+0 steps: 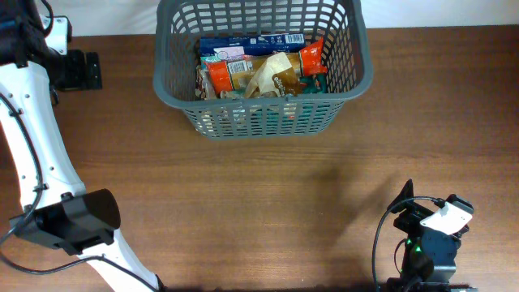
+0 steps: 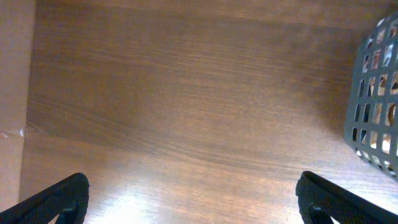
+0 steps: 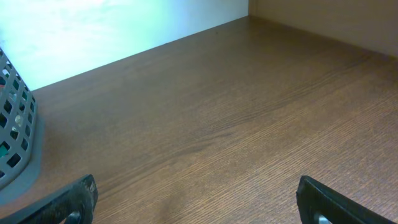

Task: Pack container

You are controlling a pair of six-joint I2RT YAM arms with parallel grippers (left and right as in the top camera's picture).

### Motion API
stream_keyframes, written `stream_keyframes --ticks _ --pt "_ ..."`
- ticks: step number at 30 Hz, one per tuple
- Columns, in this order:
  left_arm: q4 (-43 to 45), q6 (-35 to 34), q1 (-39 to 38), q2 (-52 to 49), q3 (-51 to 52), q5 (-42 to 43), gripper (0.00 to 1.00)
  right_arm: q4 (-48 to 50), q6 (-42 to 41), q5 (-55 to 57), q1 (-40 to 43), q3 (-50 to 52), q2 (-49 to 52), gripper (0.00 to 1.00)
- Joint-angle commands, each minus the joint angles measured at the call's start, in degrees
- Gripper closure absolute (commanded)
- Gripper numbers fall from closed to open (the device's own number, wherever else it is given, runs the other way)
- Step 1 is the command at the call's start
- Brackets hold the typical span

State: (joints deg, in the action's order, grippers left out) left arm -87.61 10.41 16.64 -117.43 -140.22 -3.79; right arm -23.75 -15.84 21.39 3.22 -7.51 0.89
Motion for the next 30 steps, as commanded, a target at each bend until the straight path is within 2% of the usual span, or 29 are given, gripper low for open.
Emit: stream_keyframes --ticks 1,9,12,14,18,22,26,30 --pt "0.2 -0.55 -2.38 4.76 5.27 0.42 0.01 0.2 0.37 -0.33 0.17 0.59 -0.7 0.01" --pt "1.66 -0.55 -14.21 29.88 31.34 0.42 0.01 0.2 0.37 -0.33 0.17 0.59 -0.7 0.01" --pt "3.69 -0.52 -16.28 41.24 41.11 0.44 0.01 0.22 0.37 -0.33 0.17 0.59 -0.68 0.01" --pt "9.4 -0.57 -15.96 49.11 48.11 3.06 0.01 0.2 0.37 -0.33 0.17 0.59 -0.68 0.01" --pt "32.7 -0.55 -14.97 66.38 66.01 13.27 0.01 0.2 0.37 -0.31 0.17 0.59 -0.68 0.01" --pt "51.82 -0.55 -14.99 82.05 83.19 14.95 0.01 0.2 0.37 -0.33 0.17 0.59 -0.7 0.01" --pt "60.96 -0.52 -14.99 94.66 97.66 14.93 0.01 0.22 0.37 -0.33 0.17 0.59 -0.7 0.01" --pt "64.17 -0.52 -14.97 105.09 109.81 14.93 0.01 0.2 0.37 -0.33 0.17 0.59 -0.7 0.01"
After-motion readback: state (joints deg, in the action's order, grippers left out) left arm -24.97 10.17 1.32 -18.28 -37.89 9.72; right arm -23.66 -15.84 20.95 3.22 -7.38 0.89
